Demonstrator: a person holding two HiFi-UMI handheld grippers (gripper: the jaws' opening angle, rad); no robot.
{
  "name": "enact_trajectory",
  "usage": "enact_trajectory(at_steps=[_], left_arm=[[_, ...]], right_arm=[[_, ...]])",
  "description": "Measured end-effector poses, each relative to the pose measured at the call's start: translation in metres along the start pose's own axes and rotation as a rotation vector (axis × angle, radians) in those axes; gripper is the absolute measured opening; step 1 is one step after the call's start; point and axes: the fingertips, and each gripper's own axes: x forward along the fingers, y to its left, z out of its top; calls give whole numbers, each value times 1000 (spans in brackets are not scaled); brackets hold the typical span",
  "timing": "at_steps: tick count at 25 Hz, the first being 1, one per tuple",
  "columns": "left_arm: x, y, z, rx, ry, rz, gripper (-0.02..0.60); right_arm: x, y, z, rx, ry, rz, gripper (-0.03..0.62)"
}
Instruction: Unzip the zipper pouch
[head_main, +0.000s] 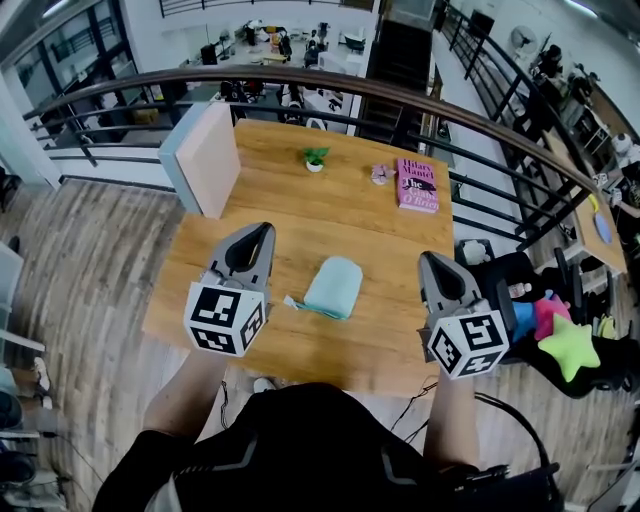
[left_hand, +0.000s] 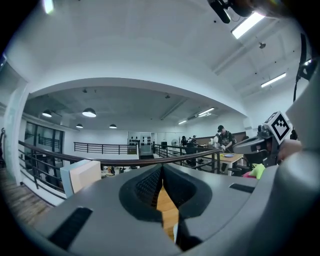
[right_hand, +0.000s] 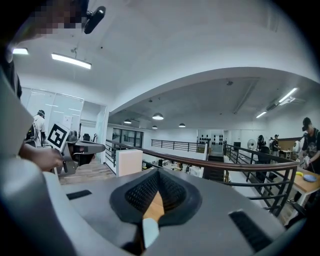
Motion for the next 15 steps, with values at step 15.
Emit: enact_trajectory(at_steps=[15], left_arm=[[-6,-6,-1,-9,-16,-5,29]], right_arm=[[-3,-2,1,3,3,-3,8]])
